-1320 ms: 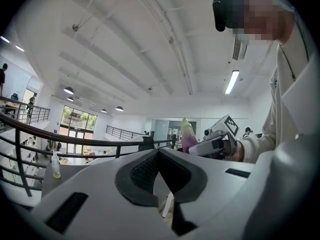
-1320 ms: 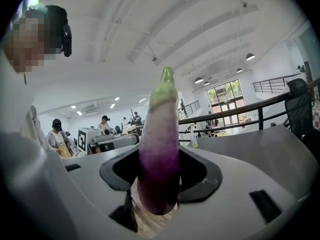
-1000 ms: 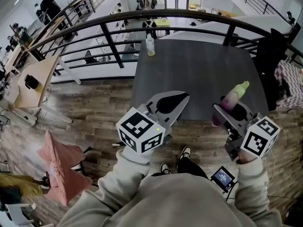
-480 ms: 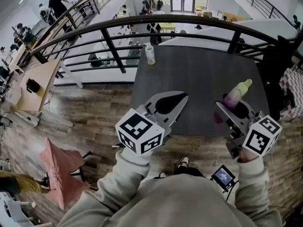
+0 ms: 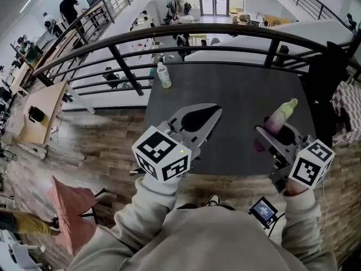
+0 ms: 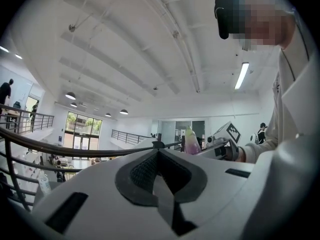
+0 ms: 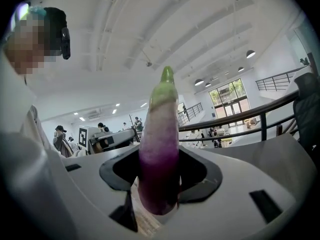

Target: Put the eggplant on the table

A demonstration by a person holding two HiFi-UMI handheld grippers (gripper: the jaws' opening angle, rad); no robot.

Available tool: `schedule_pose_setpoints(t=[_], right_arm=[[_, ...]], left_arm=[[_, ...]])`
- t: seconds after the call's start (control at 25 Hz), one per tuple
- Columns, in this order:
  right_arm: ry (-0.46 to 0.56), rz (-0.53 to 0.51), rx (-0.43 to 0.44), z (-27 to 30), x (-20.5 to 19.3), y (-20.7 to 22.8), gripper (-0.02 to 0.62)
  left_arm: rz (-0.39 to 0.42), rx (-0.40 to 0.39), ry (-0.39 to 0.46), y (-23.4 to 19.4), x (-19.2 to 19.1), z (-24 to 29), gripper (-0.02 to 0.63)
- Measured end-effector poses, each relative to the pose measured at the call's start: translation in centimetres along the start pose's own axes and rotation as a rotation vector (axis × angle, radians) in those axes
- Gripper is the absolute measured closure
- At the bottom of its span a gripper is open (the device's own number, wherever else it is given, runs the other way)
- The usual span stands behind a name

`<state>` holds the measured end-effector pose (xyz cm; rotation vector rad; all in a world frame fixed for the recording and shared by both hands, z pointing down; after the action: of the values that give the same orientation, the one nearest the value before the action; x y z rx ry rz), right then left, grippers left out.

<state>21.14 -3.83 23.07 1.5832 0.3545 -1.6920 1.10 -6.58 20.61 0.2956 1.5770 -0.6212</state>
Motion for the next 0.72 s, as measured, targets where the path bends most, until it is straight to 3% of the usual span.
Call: schedule_pose_setpoints(t=[0.28, 0.72], right_arm=[[-0.011, 0.042, 0.022, 0.0, -0.8, 3.7, 0.373], [-0.002, 0.042, -0.006, 1.7, 0.4, 6.5, 0.373]], left_arm=[[-0.022, 0.015, -0.050, -0.6, -1.6, 3.4, 0.604], [-0.028, -0.014, -0.039, -3.8, -1.1, 6.6, 0.604]])
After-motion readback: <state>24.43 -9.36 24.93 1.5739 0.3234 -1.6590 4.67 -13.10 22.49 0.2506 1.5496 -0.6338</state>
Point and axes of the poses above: the fingertips, and each gripper's own axes: z forward along the fingers, y to its right, x out of its top, the point moved 6 cm from there along -z, backward along the fingers, and after that the axes turned 6 degrees about -z, right-handed, at the moved point
